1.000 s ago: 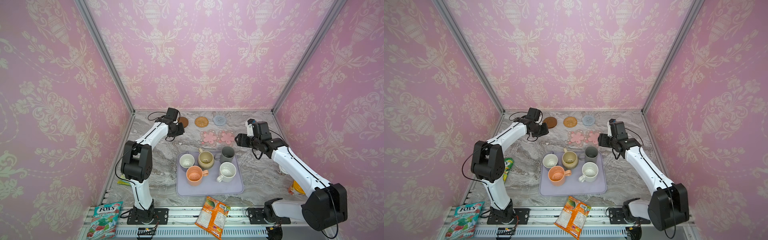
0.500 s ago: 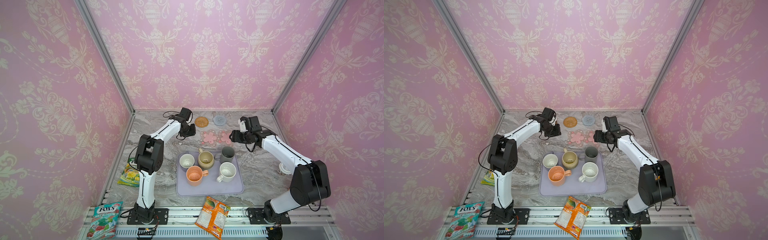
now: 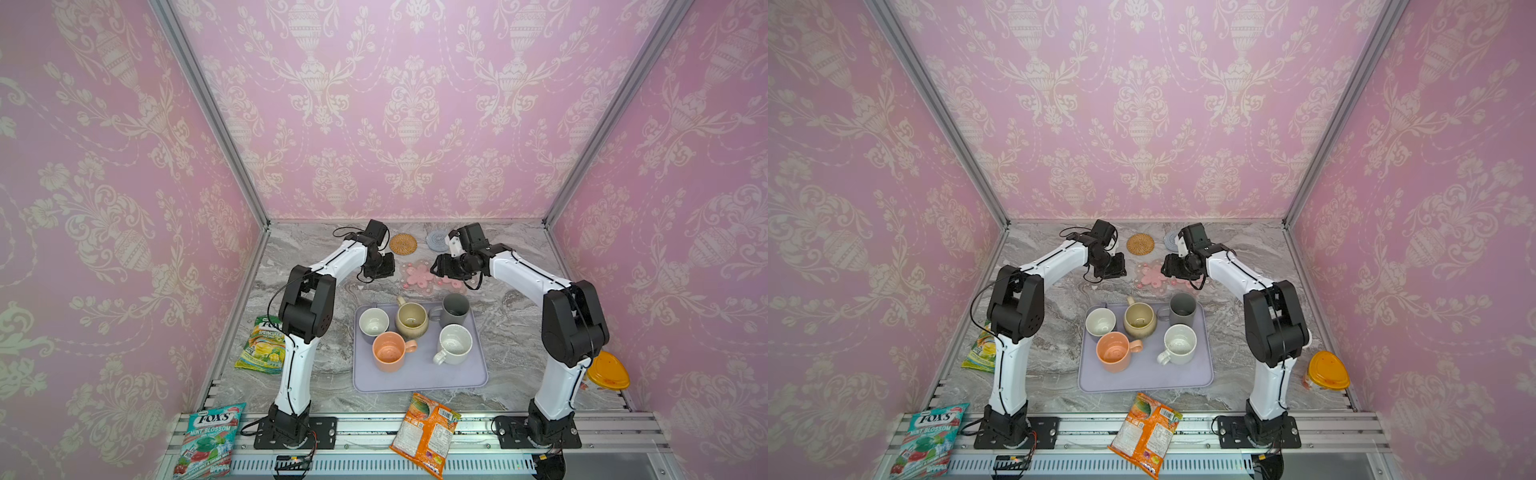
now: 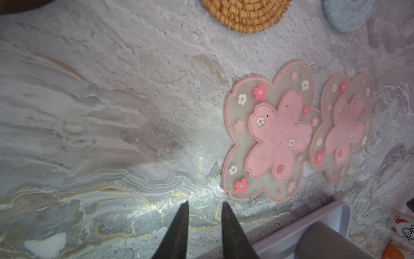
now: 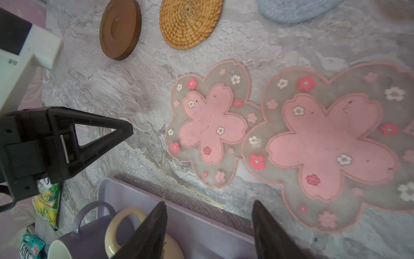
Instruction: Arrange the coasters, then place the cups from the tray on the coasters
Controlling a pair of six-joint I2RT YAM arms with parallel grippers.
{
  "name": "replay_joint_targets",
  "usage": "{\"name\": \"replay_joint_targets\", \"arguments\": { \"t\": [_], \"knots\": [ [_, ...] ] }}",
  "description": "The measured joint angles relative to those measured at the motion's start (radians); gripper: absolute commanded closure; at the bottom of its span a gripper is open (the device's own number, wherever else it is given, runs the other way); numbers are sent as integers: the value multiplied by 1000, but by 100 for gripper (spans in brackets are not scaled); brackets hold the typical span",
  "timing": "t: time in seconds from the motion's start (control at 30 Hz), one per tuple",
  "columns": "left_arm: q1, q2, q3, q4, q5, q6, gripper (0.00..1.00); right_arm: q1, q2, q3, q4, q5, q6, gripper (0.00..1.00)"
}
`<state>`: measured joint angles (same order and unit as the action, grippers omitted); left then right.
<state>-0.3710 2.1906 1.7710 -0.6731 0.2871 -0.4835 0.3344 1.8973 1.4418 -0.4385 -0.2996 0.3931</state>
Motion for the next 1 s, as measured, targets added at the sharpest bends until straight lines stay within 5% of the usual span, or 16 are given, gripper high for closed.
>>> {"name": "replay_joint_targets", "arguments": {
  "t": [1.0],
  "knots": [
    [0,42,-13,40,72,-7,70,59,172,65,-52,-7,68,38]
  ]
}}
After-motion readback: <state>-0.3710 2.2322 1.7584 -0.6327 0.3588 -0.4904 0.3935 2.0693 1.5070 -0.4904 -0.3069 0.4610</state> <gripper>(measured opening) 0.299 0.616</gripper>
